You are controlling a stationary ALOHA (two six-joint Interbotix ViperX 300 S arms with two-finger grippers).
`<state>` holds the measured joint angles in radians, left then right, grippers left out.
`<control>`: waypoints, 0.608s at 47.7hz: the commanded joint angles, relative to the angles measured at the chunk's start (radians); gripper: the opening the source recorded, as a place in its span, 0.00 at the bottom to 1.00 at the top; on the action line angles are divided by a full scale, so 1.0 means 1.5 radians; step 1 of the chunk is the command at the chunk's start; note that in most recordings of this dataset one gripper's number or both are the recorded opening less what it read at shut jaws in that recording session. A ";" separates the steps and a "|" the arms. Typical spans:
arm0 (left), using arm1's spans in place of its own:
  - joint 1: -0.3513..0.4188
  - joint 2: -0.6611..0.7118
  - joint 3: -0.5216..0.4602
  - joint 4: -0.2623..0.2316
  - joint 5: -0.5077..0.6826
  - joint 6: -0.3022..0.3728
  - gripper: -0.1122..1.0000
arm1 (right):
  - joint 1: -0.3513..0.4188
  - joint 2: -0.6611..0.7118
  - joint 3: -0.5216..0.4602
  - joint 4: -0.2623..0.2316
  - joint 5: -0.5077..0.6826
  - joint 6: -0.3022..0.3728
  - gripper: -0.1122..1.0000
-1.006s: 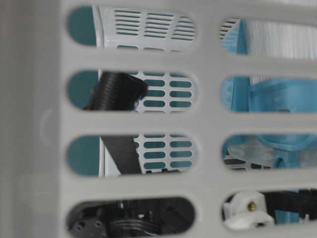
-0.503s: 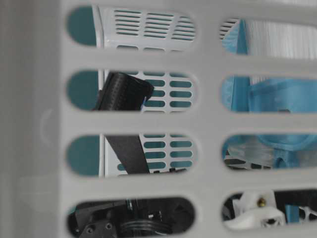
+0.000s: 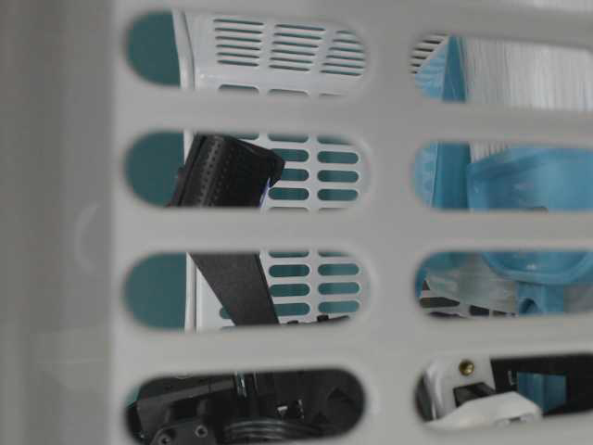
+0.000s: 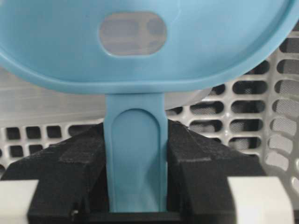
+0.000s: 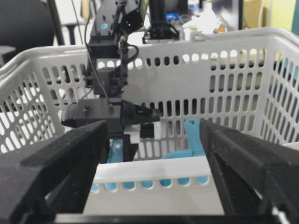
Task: Pick up the hand brush from the shopping basket with the left arm.
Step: 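Close the left gripper around the brush's blue handle, then lift the gripped hand brush upward with the left gripper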
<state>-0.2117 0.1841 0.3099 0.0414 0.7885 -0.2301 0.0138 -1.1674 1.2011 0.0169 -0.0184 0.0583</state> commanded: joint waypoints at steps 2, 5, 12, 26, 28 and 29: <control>-0.002 -0.009 -0.010 0.002 -0.002 0.001 0.32 | 0.001 0.004 -0.004 0.003 -0.003 0.000 0.78; -0.002 -0.020 -0.012 0.002 -0.002 0.001 0.32 | 0.000 0.004 -0.002 0.002 -0.003 0.001 0.78; -0.002 -0.064 -0.025 0.002 0.012 0.000 0.32 | 0.001 0.004 -0.002 0.003 -0.002 0.001 0.78; -0.002 -0.138 -0.136 0.002 0.169 0.001 0.32 | 0.001 0.004 -0.002 0.002 -0.003 0.001 0.78; 0.000 -0.142 -0.163 0.002 0.202 0.002 0.32 | 0.001 0.003 -0.002 0.003 -0.003 0.001 0.78; 0.001 -0.143 -0.177 0.002 0.223 0.002 0.32 | 0.001 0.003 -0.002 0.002 -0.004 0.001 0.78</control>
<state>-0.2117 0.0092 0.1350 0.0414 1.0385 -0.2286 0.0138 -1.1674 1.2042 0.0184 -0.0169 0.0583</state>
